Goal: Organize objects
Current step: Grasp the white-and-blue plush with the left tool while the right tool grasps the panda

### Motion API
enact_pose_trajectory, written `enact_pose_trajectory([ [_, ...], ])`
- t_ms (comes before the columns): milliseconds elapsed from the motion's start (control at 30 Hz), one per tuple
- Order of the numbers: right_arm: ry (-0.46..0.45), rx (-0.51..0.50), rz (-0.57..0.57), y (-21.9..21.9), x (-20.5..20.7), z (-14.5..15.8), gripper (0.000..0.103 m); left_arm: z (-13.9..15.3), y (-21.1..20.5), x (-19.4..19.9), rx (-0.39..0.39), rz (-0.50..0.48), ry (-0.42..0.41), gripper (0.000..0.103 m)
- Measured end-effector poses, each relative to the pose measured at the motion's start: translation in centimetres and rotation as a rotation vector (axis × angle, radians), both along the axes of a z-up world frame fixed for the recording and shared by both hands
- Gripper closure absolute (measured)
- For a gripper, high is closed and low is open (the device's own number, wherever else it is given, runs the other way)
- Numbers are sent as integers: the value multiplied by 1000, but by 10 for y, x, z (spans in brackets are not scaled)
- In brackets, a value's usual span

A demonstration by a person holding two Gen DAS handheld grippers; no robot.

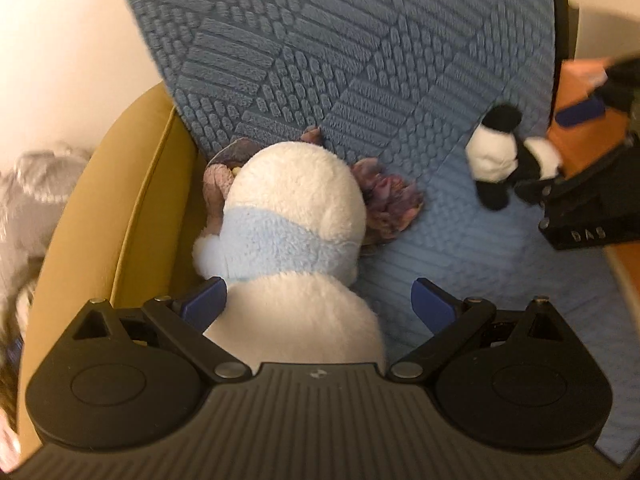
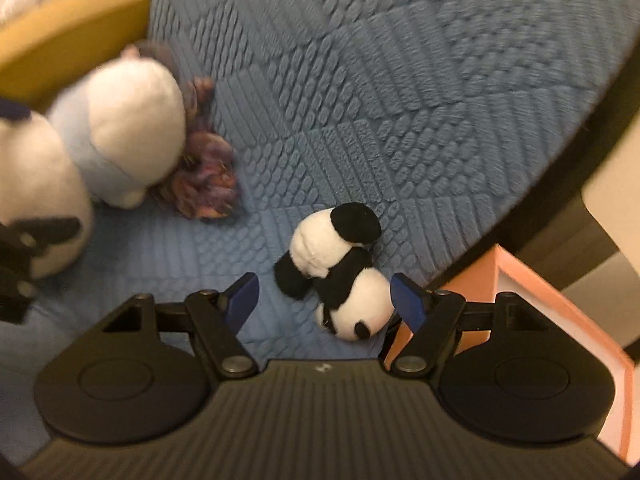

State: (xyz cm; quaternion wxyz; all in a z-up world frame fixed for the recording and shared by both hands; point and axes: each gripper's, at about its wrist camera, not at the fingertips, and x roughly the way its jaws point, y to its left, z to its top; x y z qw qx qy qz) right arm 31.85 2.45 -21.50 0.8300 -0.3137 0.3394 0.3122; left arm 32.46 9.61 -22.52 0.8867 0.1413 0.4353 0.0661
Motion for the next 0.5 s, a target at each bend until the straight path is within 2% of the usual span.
enact_pose_trajectory([
  [67, -3, -40, 20, 8, 6, -11, 29, -6, -2, 5, 44, -21, 8, 3],
  [233, -2, -133, 32, 21, 18, -37, 31, -20, -5, 17, 96, -37, 47, 3],
  [367, -55, -174, 53, 29, 20, -43, 31, -28, -6, 22, 154, -35, 59, 3],
  [500, -59, -184, 46, 30, 25, -51, 31, -36, -4, 26, 213, -25, 67, 3],
])
